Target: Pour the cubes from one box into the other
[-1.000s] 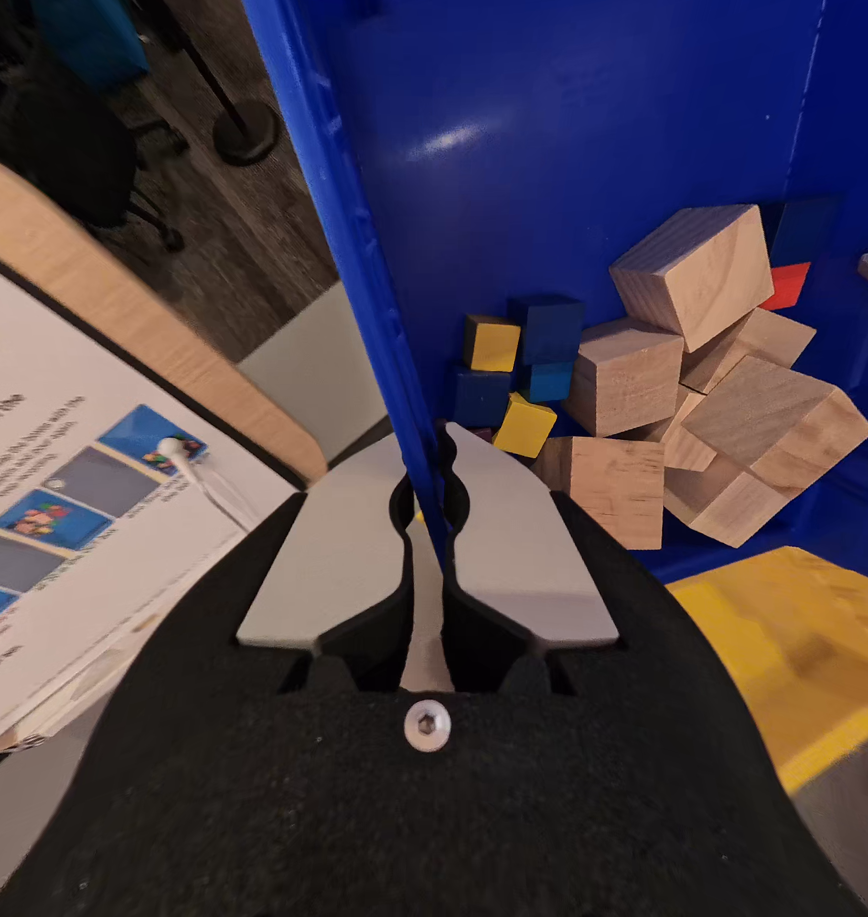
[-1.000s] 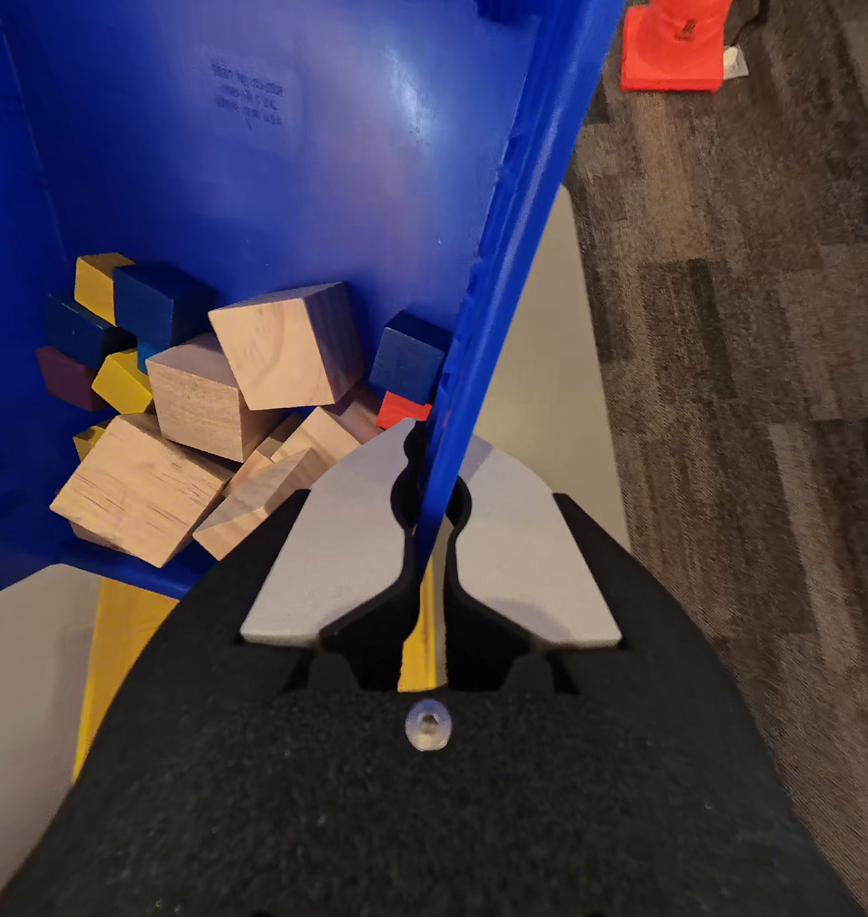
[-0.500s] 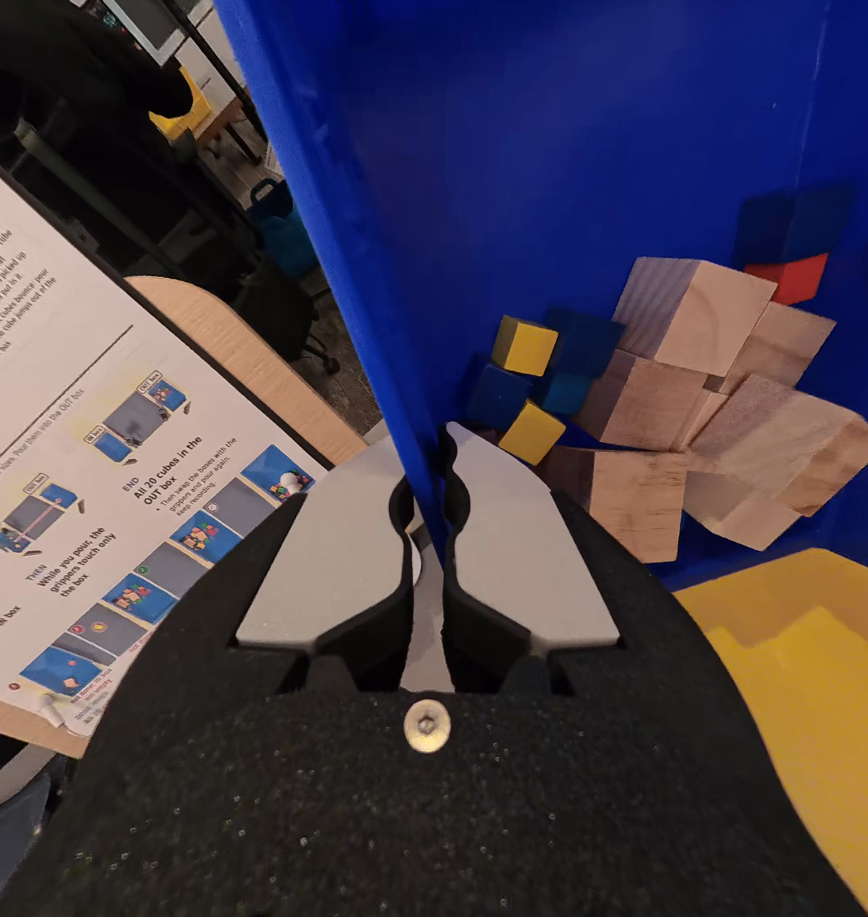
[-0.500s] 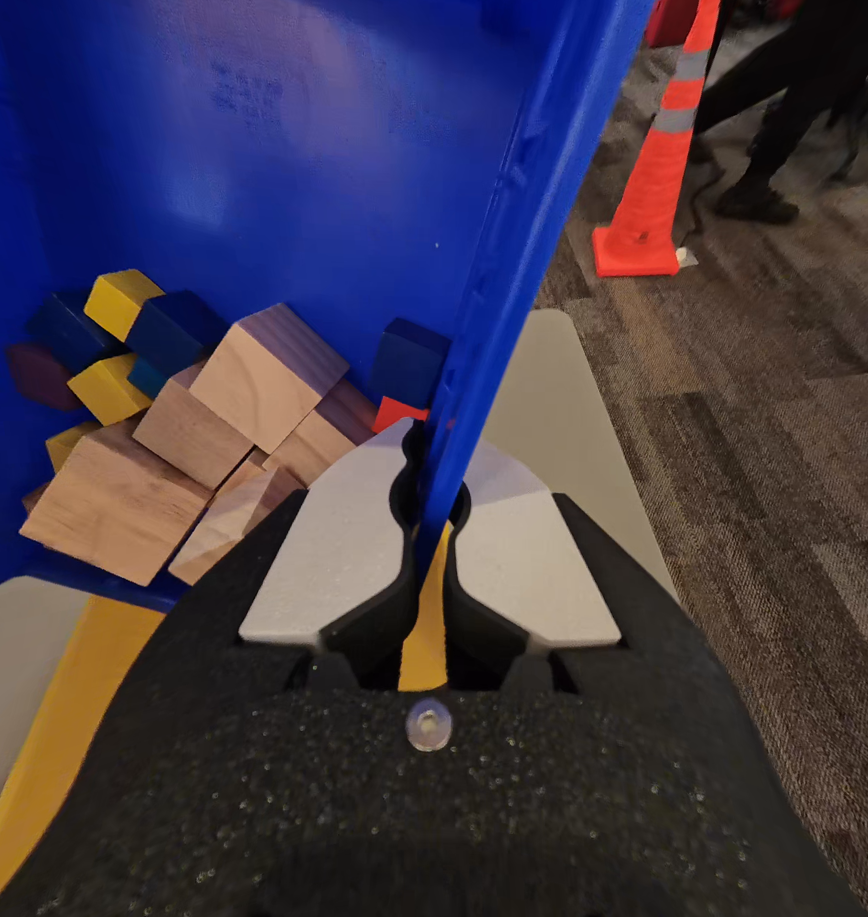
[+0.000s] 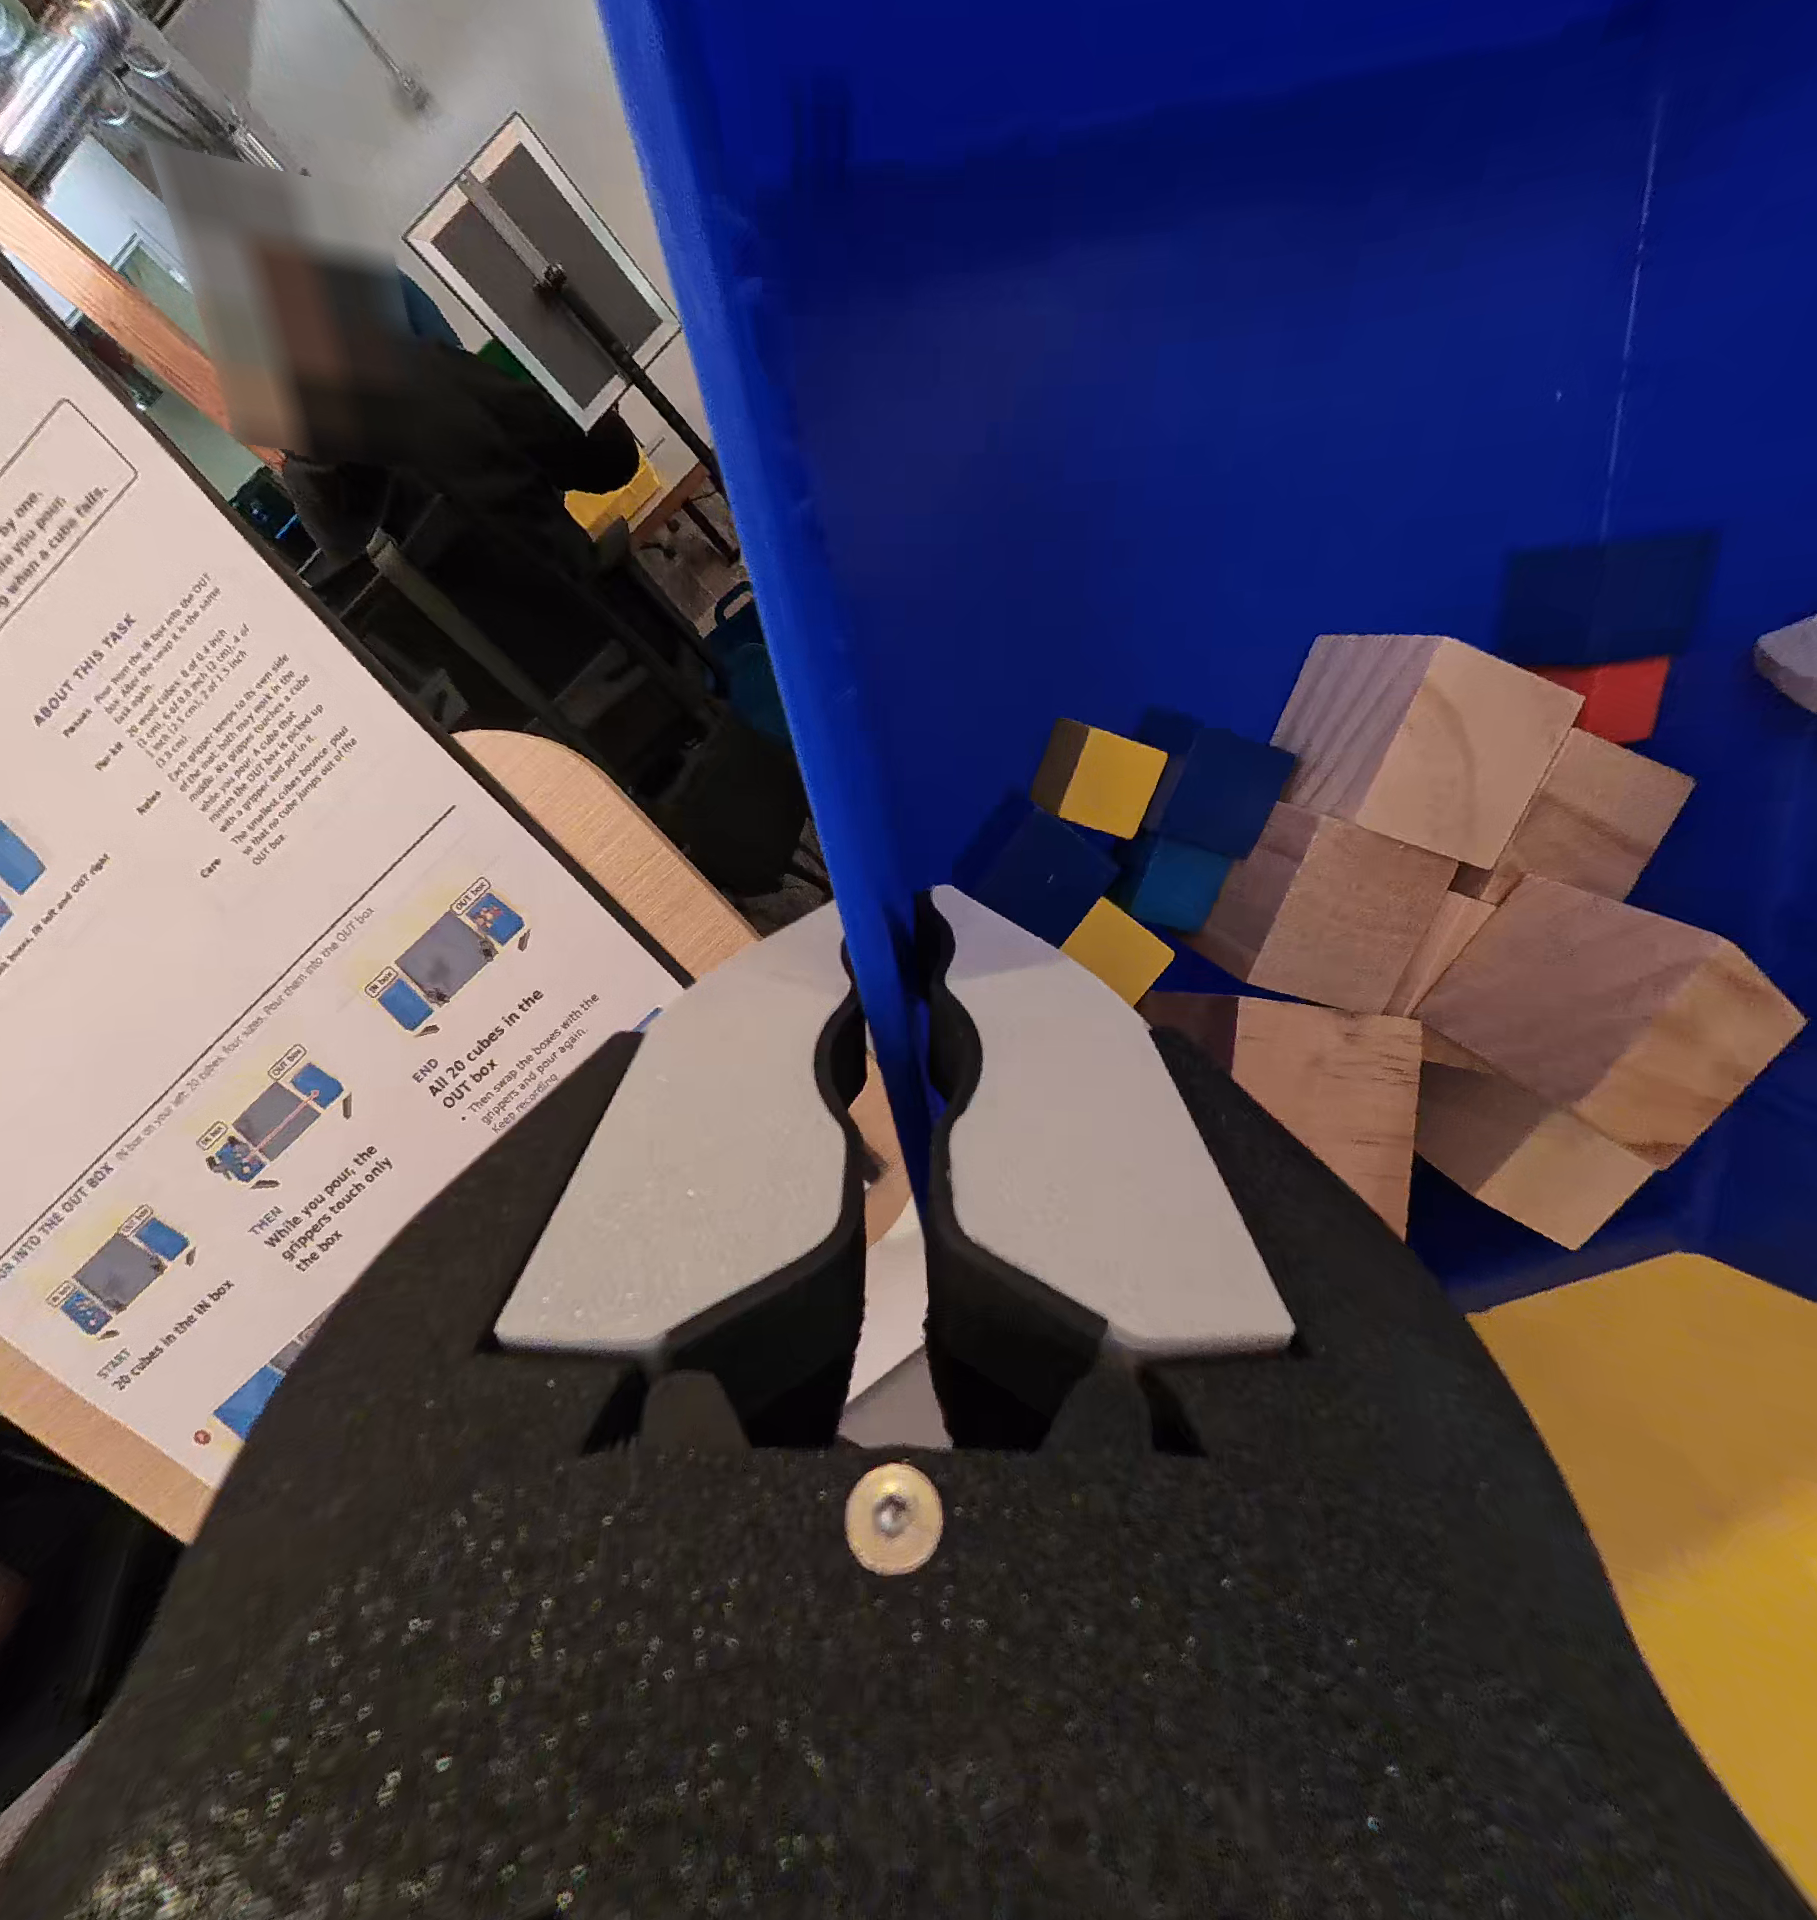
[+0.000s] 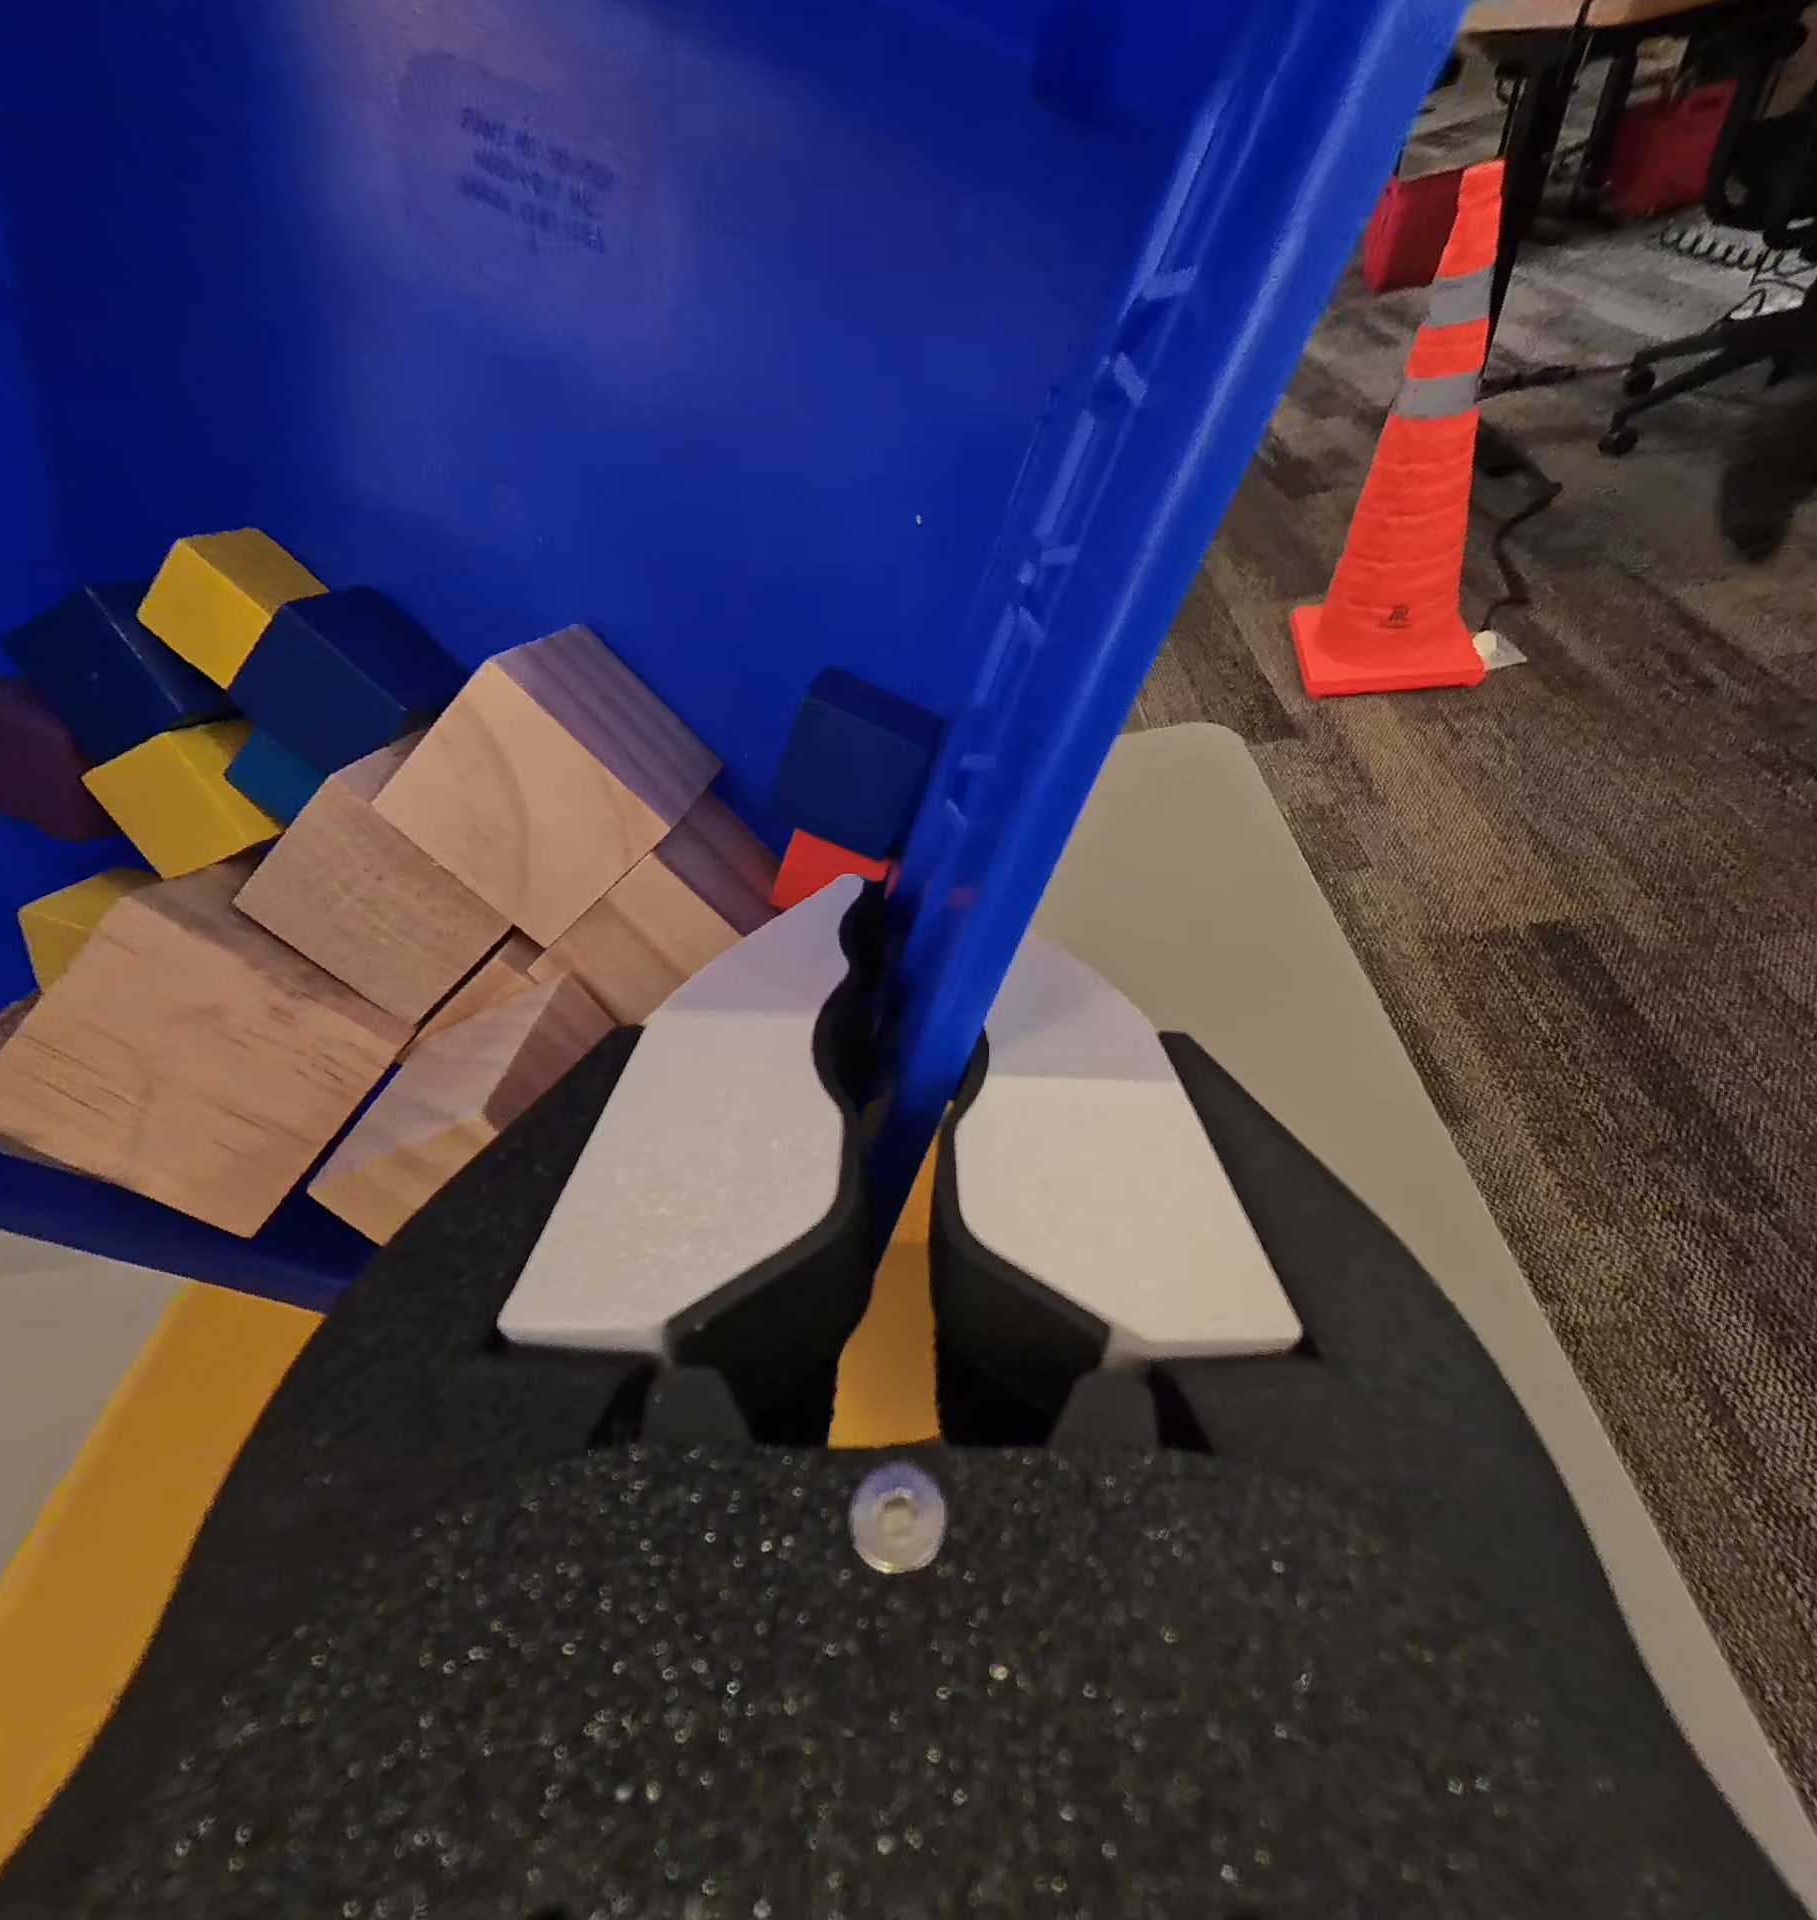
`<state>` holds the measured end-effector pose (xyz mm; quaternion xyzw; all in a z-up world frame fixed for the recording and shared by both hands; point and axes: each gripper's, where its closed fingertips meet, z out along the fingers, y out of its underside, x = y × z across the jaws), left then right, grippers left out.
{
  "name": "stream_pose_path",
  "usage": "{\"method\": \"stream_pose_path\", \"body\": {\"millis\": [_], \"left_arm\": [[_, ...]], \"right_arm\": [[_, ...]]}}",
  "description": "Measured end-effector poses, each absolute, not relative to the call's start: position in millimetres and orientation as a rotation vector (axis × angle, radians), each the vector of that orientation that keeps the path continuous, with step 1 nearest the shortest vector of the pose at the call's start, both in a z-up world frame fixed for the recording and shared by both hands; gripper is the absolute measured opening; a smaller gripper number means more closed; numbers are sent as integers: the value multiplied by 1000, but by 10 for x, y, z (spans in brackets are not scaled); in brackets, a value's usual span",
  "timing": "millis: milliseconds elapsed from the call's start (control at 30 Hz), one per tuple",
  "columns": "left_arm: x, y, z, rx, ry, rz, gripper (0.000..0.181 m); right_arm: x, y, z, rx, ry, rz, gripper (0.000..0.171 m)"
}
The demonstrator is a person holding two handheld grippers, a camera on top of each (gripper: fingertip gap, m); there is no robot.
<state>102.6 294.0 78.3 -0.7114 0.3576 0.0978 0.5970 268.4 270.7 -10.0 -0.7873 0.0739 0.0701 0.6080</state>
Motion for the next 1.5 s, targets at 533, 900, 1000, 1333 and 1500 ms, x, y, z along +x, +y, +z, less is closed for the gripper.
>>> {"method": "stream_pose_path", "body": {"millis": [533, 900, 1000, 1333, 1500], "left_arm": [[1001, 2853, 950, -1493, 765, 227, 6], [977, 2757, 993, -1369, 752, 283, 7], [974, 2751, 1003, -1362, 735, 259, 7], [906, 2690, 1027, -1275, 658, 229, 7], [836, 2573, 995, -1232, 640, 231, 7]], "right_arm": [[2732, 2703, 224, -1625, 108, 81, 7], [2716, 2671, 299, -1535, 68, 85, 7], [2734, 2660, 364, -1505, 63, 36, 8], [2716, 2615, 542, -1403, 5, -51, 8], [2640, 2572, 501, -1422, -29, -7, 8]]}}
